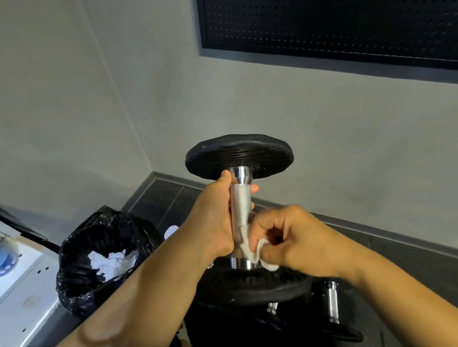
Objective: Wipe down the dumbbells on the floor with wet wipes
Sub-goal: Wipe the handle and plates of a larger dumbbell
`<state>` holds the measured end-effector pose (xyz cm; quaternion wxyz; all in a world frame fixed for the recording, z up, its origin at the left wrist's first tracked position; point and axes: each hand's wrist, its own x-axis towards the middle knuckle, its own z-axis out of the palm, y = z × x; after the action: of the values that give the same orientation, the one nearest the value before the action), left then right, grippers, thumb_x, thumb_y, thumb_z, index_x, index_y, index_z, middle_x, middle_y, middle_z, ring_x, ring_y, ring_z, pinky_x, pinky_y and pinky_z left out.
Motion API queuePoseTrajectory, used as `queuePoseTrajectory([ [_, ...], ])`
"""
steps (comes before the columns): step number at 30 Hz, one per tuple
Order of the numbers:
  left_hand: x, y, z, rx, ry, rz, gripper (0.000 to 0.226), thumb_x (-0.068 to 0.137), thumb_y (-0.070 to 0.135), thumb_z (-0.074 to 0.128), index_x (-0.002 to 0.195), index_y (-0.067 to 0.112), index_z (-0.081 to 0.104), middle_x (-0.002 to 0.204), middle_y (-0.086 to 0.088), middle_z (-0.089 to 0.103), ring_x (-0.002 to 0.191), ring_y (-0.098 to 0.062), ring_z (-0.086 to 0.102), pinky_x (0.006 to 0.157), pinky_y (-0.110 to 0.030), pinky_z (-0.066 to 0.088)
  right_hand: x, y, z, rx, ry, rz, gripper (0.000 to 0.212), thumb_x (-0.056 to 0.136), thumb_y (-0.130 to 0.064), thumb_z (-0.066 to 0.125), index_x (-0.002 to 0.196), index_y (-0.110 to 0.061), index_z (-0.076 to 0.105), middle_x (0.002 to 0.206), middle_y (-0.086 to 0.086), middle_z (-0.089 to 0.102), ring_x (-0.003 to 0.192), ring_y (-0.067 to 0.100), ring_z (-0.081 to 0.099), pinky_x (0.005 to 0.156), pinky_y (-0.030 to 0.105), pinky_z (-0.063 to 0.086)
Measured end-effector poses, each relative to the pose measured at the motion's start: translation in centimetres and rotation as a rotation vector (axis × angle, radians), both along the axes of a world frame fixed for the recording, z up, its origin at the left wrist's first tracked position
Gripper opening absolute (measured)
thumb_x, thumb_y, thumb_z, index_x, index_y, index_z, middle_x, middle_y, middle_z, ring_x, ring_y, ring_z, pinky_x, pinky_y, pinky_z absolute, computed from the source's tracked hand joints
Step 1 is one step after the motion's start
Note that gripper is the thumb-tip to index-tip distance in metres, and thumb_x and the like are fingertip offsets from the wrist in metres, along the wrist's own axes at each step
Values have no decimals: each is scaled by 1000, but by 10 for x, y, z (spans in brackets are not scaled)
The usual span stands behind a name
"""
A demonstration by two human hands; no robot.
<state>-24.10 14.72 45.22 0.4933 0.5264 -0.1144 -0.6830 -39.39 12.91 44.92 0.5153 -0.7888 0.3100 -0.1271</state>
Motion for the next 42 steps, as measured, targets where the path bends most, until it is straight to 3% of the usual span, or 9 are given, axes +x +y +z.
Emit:
queuePoseTrajectory([
  [6,4,1,-2,27,67,-23,64,94,60,34,103,7,70,74,-6,56,74,-19,53,68,-33,47,-12,-11,7,-87,-285,-384,18,81,14,62,77,-3,64,83,16,60,65,12,59,64,27,49],
  [9,7,3,-6,6,61,-59,66,94,60,34,104,6,70,64,-4,53,61,-16,50,59,-30,44,-14,-34,15,-221,-358,-566,33,80,10,65,70,-21,65,104,-2,56,72,5,54,66,30,50],
  [13,5,4,-6,-10,101,-88,68,95,61,32,107,5,68,61,-4,53,57,-16,51,59,-30,44,1,-41,20,-153,-408,-472,30,79,14,64,70,-14,65,101,-3,64,76,4,62,65,18,50],
  [16,1,1,-5,13,71,-38,67,95,62,30,110,7,65,62,-6,58,60,-17,54,63,-31,47,12,-37,29,-382,-380,-509,31,76,10,70,68,-20,68,87,-8,67,92,-5,62,79,13,49],
  [19,-4,-3,-9,-2,-61,25,65,94,63,28,107,10,62,67,-9,65,65,-21,59,68,-33,49,23,-33,35,-687,-328,-502,22,74,8,72,73,-13,72,83,-4,68,90,7,64,76,19,52],
  [24,-7,-6,-12,-27,-162,101,65,92,65,29,100,11,64,73,-9,63,67,-20,58,62,-31,44,18,-25,31,-697,-296,-529,16,78,5,70,81,-11,71,105,1,55,85,6,57,72,18,50],
  [30,-8,-7,-10,-36,-77,75,62,92,66,30,86,12,60,63,-4,58,59,-17,53,59,-29,42,18,-14,21,-835,-317,-538,12,81,4,63,85,-7,65,96,0,42,78,6,45,64,22,45],
  [36,-14,-9,1,-71,109,115,51,95,58,36,100,15,63,71,-6,65,69,-19,62,64,-33,48,14,-8,6,-457,-151,-231,10,80,0,67,85,-10,67,86,1,55,72,9,53,62,23,48],
  [42,-14,-11,-3,-115,-20,155,58,95,59,32,86,8,59,67,-4,54,61,-15,52,62,-28,45,-2,-10,5,-18,-15,-41,12,76,12,65,76,0,66,75,2,63,67,9,60,68,23,52],
])
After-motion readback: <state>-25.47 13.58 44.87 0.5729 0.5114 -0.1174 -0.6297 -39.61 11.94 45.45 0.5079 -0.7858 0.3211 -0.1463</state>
